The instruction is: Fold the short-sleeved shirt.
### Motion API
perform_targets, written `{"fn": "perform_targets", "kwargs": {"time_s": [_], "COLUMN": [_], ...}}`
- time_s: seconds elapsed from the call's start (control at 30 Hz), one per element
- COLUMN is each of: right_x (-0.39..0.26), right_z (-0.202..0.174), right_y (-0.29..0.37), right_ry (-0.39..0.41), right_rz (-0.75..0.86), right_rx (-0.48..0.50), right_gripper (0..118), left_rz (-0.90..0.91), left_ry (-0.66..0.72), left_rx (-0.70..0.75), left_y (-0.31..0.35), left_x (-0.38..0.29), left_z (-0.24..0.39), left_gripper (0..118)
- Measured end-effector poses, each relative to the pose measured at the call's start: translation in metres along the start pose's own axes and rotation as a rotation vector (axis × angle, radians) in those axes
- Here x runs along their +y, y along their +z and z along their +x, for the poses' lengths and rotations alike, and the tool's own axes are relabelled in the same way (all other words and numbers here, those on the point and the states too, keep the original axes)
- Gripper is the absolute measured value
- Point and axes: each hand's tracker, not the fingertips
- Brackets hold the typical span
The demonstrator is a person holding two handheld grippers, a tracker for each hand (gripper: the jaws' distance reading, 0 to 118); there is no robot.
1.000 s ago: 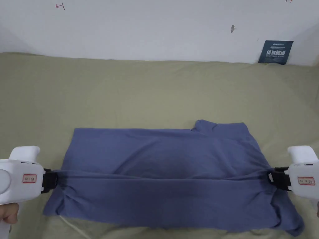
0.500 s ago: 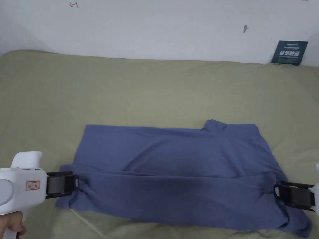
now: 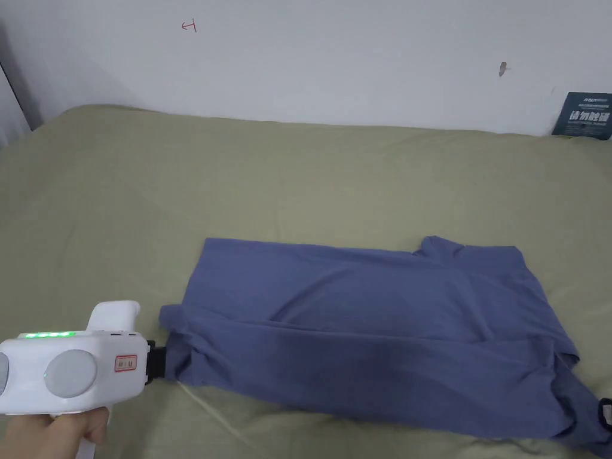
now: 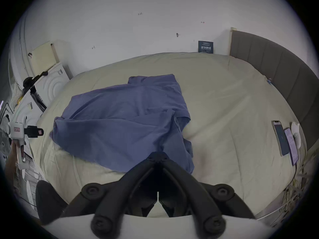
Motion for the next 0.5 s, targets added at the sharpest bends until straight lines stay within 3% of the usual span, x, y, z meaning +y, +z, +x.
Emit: {"fn": "perform_targets", "kwargs": {"time_s": [0.03, 0.07, 0.1, 0.13, 0.3, 0.33, 0.4, 0.5], "right_x": [0.001, 0.001, 0.000, -0.003, -0.006, -0.006, -0.010, -0.009], "right_z": [0.003, 0.005, 0.007, 0.010, 0.020, 0.021, 0.025, 0.025], "right_y": [-0.001, -0.001, -0.004, -0.007, -0.017, -0.018, -0.022, -0.023], "right_ry": [-0.012, -0.016, -0.012, -0.004, -0.014, -0.015, -0.016, -0.012], "right_rz": [-0.009, -0.016, -0.027, -0.033, -0.051, -0.052, -0.057, -0.061], "right_rx": [0.005, 0.006, -0.001, -0.008, -0.023, -0.025, -0.030, -0.028], "right_gripper": [1, 1, 1, 1, 1, 1, 1, 1], "left_rz": [-0.009, -0.020, -0.039, -0.052, -0.125, -0.120, -0.112, -0.068], "left_ry": [0.007, 0.003, 0.002, 0.004, -0.011, -0.012, -0.042, -0.101], "left_rx": [0.009, 0.018, 0.034, 0.047, 0.102, 0.107, 0.154, 0.069], "left_y": [-0.006, -0.013, -0.022, -0.031, -0.057, -0.059, -0.061, -0.037], "left_x": [0.002, 0.003, 0.005, 0.004, 0.002, -0.001, 0.002, -0.001], "left_z": [0.001, 0.003, 0.007, 0.009, 0.016, 0.019, 0.020, 0.032], "left_gripper": [14, 51, 96, 118, 115, 101, 88, 24]}}
